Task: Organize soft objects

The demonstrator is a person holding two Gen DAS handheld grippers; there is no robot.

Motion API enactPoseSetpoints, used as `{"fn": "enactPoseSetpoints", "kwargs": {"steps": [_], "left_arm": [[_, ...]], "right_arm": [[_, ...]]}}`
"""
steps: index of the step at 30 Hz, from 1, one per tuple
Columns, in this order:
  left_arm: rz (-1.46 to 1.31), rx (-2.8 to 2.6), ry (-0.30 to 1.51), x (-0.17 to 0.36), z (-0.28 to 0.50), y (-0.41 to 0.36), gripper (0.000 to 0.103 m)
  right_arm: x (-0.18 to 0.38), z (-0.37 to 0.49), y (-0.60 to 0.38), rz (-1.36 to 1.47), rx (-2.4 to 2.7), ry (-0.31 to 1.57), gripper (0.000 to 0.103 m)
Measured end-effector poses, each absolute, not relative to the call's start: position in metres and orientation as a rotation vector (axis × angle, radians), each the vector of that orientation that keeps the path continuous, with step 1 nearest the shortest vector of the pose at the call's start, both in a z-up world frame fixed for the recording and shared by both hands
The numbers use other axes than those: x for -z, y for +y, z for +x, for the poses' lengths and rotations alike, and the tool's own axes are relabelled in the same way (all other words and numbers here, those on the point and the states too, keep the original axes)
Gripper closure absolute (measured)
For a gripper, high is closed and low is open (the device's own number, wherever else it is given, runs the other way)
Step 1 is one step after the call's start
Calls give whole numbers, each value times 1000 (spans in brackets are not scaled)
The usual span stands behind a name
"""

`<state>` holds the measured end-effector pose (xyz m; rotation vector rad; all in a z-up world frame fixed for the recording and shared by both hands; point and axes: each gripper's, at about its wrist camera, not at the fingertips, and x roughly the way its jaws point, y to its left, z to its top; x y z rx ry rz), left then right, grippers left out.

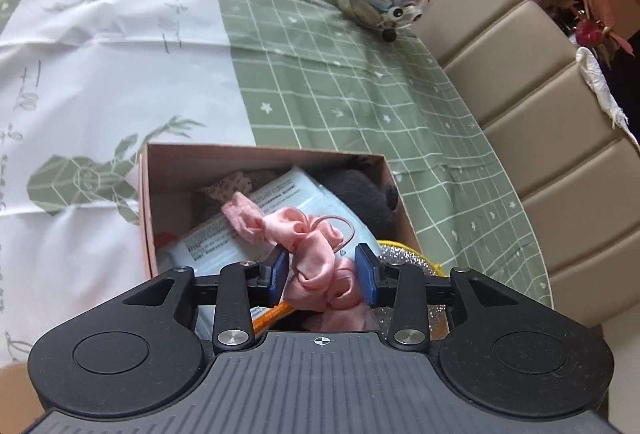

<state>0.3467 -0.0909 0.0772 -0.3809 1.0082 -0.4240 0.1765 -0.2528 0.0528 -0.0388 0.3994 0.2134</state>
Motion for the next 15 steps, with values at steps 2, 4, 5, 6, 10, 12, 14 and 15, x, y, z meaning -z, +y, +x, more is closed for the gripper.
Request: {"fn": "enactPoseSetpoints", "kwargs": {"steps": [2,4,5,6,10,12,14,15], "left_arm": [[-328,405,943,-92,338,-89,63],[-299,410,866,-109,324,-82,63],[-285,414,829,-116,316,-79,63],[-259,418,779,-124,305,-75,63],[-170,401,645,-147,247,-60,63],[-138,363,619,-147,211,-52,63],[-80,317,595,-137,166,-48,63],[-54,300,583,-129,143,-46,63]], "right_arm": [[-54,167,-256,-24,-203,394,31],[-56,160,-255,-18,-187,390,31],[-58,157,-253,-15,-183,392,31],[-60,155,-251,-13,-183,394,31],[-75,136,-244,-13,-179,391,31],[-80,120,-239,-15,-184,394,31],[-83,104,-235,-18,-198,420,30],[-82,97,-233,-17,-214,437,30]]}}
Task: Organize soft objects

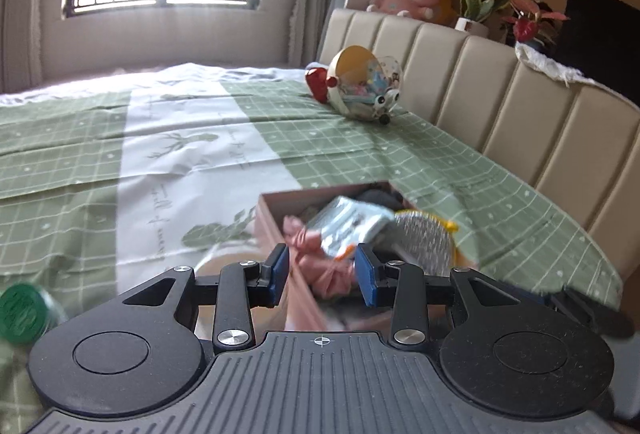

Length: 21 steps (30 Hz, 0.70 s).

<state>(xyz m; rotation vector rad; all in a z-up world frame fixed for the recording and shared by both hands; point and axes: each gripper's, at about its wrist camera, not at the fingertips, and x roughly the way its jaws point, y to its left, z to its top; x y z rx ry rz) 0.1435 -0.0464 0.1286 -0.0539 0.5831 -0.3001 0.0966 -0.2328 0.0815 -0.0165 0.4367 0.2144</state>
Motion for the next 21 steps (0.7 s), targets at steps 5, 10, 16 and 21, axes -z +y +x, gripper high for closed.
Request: {"fn": "enactPoseSetpoints", "kwargs": {"steps": [5,10,16,21], "left_arm": [[-36,149,602,-63,51,-37,63],[-57,87,655,-9,16,-42,63],[2,66,621,2,8,-49,64],[-26,65,617,4,11,-48,64]], "right_arm": [[-53,65,-227,6,-259,542,30],[-11,52,-215,-9,-285,648,30],[0,49,-208,-53,-248,645,26],[2,44,-206,-83,-247,623,25]]}}
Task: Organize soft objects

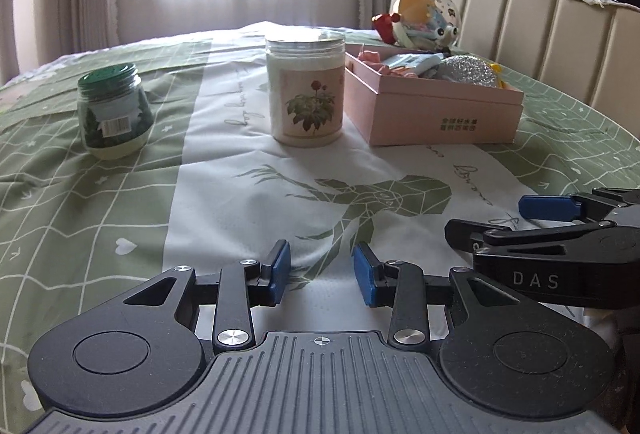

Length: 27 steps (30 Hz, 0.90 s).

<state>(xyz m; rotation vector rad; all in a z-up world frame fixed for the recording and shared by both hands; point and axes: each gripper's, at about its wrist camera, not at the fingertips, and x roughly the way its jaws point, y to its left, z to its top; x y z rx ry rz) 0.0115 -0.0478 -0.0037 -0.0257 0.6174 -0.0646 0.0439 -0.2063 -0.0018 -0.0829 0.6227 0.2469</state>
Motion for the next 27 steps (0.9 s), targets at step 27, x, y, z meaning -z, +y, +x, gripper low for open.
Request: {"fn": "enactPoseSetpoints", "kwargs": {"steps": [27], "left_arm": [[-10,15,608,6,11,-58,64]], "right_arm": [[5,40,-213,-44,-267,588,25]]}}
